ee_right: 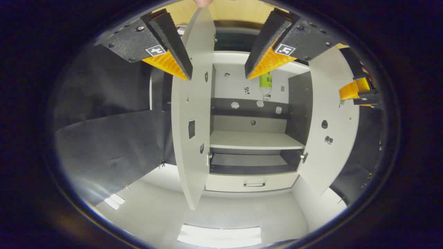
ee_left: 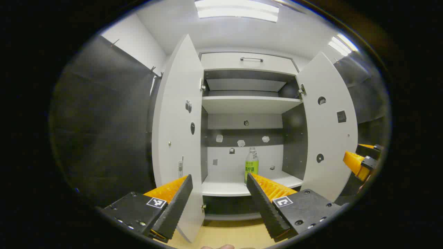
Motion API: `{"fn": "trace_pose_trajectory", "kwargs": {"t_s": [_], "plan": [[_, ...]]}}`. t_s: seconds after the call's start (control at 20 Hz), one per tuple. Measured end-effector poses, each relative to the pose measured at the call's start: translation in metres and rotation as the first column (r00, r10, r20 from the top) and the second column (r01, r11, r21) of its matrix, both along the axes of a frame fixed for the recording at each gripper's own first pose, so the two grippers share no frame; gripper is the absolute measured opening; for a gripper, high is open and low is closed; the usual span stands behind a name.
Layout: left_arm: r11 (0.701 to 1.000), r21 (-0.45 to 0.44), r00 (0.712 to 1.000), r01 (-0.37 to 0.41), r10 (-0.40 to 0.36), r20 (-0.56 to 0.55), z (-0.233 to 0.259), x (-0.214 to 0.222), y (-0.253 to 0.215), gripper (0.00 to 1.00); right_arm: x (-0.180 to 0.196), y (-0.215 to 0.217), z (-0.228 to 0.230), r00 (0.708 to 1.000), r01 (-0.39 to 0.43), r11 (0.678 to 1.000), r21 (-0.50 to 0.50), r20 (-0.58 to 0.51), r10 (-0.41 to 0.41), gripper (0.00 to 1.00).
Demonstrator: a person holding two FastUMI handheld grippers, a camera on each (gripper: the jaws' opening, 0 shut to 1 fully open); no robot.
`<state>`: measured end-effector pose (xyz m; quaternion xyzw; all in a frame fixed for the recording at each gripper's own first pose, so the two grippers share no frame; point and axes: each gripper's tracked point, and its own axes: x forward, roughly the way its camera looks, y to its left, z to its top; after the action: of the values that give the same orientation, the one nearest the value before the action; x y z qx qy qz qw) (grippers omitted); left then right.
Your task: Grasp the bottle in the cabinet with the left hand and place it on the coaster, then close the right door with the right hand and the left door with the left hand.
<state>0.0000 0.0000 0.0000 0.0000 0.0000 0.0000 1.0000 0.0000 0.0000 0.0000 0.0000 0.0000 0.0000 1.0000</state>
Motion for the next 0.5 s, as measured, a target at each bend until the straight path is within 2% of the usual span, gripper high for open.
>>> {"fn": "trace_pose_trajectory", "kwargs": {"t_s": [0.15, 0.2, 0.25, 0.5], "plan": [[0.999, 0.034, 1.000, -0.006, 0.006, -0.005, 0.001, -0.006, -0.007, 1.00, 0.003, -0.004, -0.006, 0.999, -0.032, 0.999, 0.007, -0.043, 0.033, 0.99], [0.999, 0.046, 1.000, -0.016, 0.016, 0.002, 0.003, -0.007, -0.007, 0.96, 0.003, -0.007, -0.005, 0.998, -0.038, 0.999, 0.010, -0.040, 0.039, 0.99], [0.999, 0.049, 1.000, -0.014, 0.014, 0.003, 0.004, -0.008, -0.010, 1.00, 0.002, -0.012, -0.005, 0.998, -0.035, 0.999, 0.012, -0.042, 0.036, 0.99], [0.998, 0.052, 1.000, -0.023, 0.022, 0.013, 0.011, -0.010, -0.017, 1.00, -0.001, -0.028, -0.001, 0.998, -0.043, 0.999, 0.023, -0.036, 0.044, 0.99]]}}
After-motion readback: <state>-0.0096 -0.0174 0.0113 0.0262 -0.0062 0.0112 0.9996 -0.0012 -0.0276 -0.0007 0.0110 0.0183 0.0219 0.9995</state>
